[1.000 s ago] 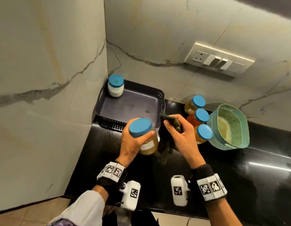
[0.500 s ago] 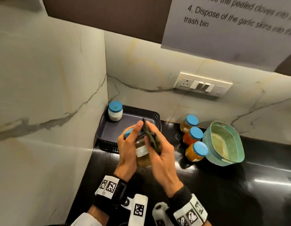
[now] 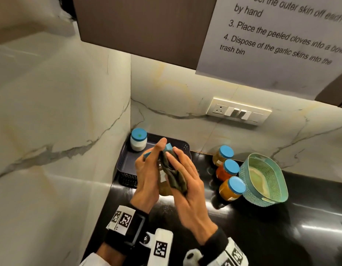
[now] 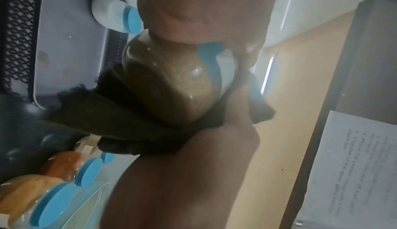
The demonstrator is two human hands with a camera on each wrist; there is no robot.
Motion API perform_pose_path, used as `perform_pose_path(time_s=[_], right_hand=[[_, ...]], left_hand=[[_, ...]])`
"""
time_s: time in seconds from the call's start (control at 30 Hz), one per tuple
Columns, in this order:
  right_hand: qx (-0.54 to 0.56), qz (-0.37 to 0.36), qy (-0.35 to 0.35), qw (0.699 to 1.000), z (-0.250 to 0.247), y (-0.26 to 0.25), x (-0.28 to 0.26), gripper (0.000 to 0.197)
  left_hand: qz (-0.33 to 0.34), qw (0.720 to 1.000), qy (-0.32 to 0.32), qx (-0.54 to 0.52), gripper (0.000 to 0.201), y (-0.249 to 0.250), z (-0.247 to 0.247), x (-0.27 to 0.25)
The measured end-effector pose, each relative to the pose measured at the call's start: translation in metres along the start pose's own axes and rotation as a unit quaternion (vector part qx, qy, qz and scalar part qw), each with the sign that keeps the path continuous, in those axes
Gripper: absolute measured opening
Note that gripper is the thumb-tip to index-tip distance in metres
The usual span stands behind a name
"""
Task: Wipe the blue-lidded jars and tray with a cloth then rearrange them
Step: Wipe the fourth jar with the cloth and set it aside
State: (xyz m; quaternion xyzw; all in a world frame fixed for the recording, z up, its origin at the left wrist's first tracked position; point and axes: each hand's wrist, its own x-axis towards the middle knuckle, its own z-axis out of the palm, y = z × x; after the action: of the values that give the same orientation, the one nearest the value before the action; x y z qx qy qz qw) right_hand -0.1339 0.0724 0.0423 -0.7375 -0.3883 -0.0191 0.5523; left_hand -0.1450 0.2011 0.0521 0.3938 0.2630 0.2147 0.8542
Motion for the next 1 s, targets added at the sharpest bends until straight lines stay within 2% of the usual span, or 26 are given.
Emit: perform_pose_path(time_s=[0.03,0.1,0.13,0.17,0.2,0.27,0.33,0.4,0.47,0.57,0.67,0.73,0.8,0.9,0.97,1.0], right_hand=[[0.059,0.032,-0.004,0.998,-0.002,0.000,0.008,0.059],[0.186,0.149,0.011,0.971,-0.009,-0.001,0.031,0.038],[0.217,0.183,0.021,0.959,-0.012,-0.004,0.040,0.029],[0.214,0.182,0.026,0.959,-0.011,-0.007,0.043,0.028],[0.174,0.155,0.033,0.972,-0.007,-0.011,0.039,0.035],[0.027,0.048,0.008,0.998,0.001,-0.013,0.019,0.056],[-0.084,-0.019,-0.010,0.996,0.009,-0.007,0.000,0.067],[-0.087,-0.030,-0.020,0.996,0.007,0.002,-0.001,0.071],[-0.040,-0.027,-0.032,0.998,-0.001,0.007,0.011,0.076],[0.093,0.072,-0.022,0.993,-0.023,0.003,0.032,0.082],[0.200,0.189,0.012,0.961,-0.048,0.000,0.044,0.081],[0.232,0.210,0.000,0.950,-0.049,-0.001,0.043,0.087],[0.229,0.179,-0.008,0.957,-0.041,-0.007,0.041,0.081],[0.196,0.108,0.021,0.974,-0.026,-0.022,0.036,0.080],[0.072,0.015,0.045,0.996,-0.018,-0.023,0.028,0.080],[0.001,-0.036,0.050,0.998,-0.016,-0.022,0.025,0.076]], left_hand=[[0.001,1.000,0.006,0.006,0.068,0.000,0.002,-0.003],[0.000,1.000,0.018,0.020,0.053,0.000,0.007,-0.008],[0.004,1.000,0.017,0.024,0.046,0.002,0.009,-0.009],[0.008,1.000,0.014,0.021,0.043,0.005,0.011,-0.008],[0.008,1.000,0.010,0.012,0.044,0.008,0.011,-0.007],[0.003,1.000,0.014,-0.004,0.049,0.013,0.009,-0.004],[0.003,1.000,0.011,-0.005,0.046,0.015,0.004,-0.003],[0.008,1.000,0.024,0.012,0.051,0.012,0.002,-0.003],[0.010,0.999,0.034,0.042,0.063,0.011,0.006,-0.006],[0.012,0.998,0.012,0.065,0.068,0.011,0.010,-0.013],[-0.011,0.996,-0.052,0.067,0.074,0.022,0.010,-0.015],[-0.050,0.994,-0.088,0.047,0.076,0.030,0.013,-0.011],[-0.059,0.991,-0.114,0.027,0.060,0.033,0.017,-0.009],[-0.050,0.988,-0.148,-0.019,0.034,0.036,0.015,-0.008],[-0.049,0.983,-0.167,-0.050,0.025,0.036,0.012,-0.006],[-0.050,0.983,-0.166,-0.056,0.029,0.037,0.011,-0.005]])
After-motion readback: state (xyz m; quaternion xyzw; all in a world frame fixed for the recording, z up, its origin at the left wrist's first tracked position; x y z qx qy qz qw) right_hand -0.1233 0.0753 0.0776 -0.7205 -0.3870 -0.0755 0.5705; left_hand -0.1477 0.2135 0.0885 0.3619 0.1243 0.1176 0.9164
